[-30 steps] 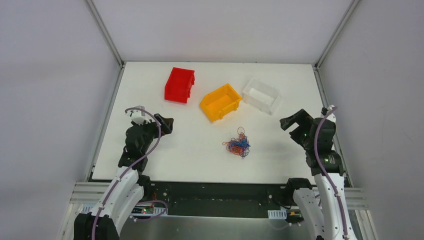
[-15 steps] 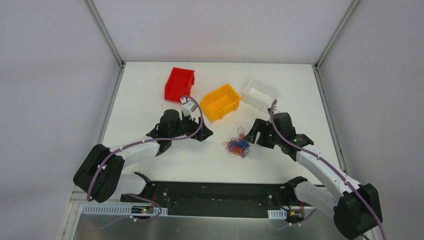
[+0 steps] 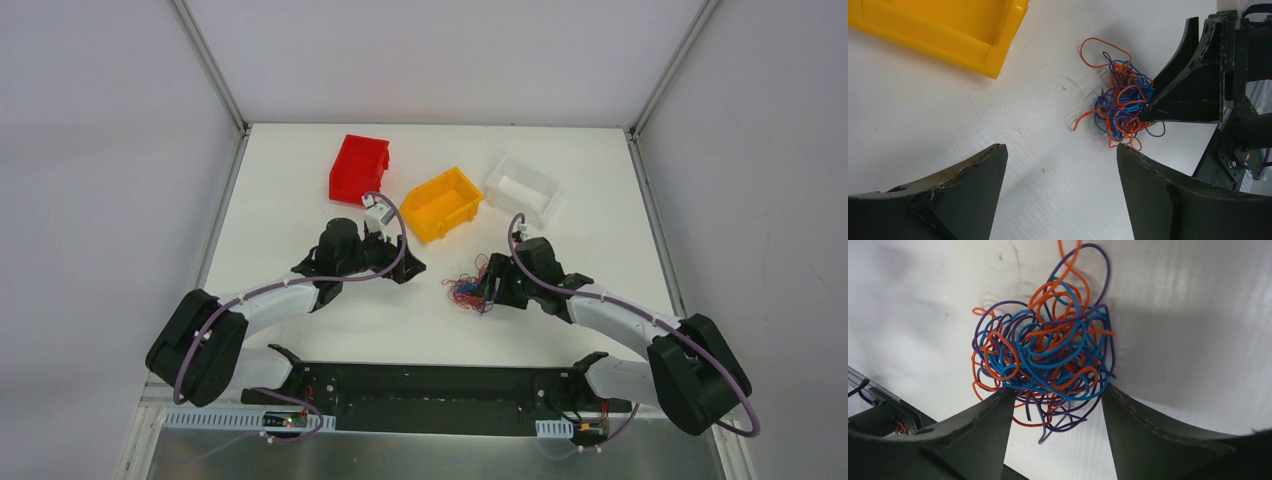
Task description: Untangle the cables
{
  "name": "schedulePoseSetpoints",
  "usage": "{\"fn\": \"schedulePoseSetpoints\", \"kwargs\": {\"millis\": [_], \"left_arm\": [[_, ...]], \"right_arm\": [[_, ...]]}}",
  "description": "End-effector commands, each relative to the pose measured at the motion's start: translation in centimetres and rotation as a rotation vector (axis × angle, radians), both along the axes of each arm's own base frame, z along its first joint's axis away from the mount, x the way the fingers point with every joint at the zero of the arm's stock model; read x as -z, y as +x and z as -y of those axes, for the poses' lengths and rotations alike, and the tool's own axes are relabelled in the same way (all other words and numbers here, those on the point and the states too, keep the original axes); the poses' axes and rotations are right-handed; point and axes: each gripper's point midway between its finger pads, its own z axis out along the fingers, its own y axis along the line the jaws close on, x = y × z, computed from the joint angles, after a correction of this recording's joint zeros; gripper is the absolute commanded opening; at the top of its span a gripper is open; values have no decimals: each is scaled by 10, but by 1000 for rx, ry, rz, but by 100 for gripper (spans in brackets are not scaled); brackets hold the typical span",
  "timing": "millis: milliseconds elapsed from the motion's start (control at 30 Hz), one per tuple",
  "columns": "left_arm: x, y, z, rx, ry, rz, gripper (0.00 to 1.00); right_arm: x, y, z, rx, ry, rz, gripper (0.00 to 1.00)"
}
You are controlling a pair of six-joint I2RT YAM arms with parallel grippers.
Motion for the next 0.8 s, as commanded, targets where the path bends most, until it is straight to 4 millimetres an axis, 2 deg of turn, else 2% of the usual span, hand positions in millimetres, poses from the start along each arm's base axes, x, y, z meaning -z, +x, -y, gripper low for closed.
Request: {"fn": "schedulePoseSetpoints", "kwargs": {"millis": [0,267,333,433,533,767], "left_arm": [[-22,2,1,12,-23,93,83],[-23,5,-13,-52,12,132,83],[-21,6,-13,-51,17,128,84],[-18,6,-8,-28,21,105,83],[-10,8,-4,-16,44,55,79],[7,14,0,-17,85,-34,77]], "right_arm": [[-14,22,-29,1,56,78,66],[-34,57,-89,-67,137,123,68],[-43,63,-99,-83,165,135,70],[-55,70,-101,-86,166,164,71],[-60,68,-94,-82,142,180,71],[-57,52,-78,-64,127,165,69]]}}
